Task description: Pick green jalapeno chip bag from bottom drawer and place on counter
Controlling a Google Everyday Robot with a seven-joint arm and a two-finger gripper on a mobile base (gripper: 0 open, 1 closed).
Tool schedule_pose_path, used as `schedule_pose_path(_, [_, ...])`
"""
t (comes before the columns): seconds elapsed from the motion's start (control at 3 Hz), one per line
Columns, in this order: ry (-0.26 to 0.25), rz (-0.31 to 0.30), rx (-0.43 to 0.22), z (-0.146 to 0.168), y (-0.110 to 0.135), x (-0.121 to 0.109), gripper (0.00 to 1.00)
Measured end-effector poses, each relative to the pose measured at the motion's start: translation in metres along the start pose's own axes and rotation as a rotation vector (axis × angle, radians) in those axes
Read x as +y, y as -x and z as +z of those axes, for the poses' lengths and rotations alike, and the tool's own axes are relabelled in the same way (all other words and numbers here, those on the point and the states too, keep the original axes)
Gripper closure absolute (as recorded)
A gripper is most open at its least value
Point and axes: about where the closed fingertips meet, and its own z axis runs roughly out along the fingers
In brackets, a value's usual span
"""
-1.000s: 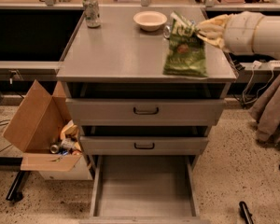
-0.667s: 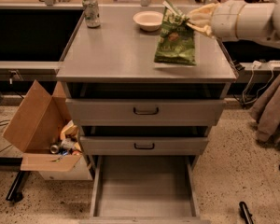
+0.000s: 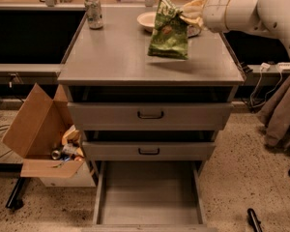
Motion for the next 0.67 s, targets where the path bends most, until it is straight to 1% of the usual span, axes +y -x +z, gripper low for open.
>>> schedule_pose_path(0.67, [0.000, 0.000, 0.000, 0.0001, 0.0000, 0.0000, 0.11])
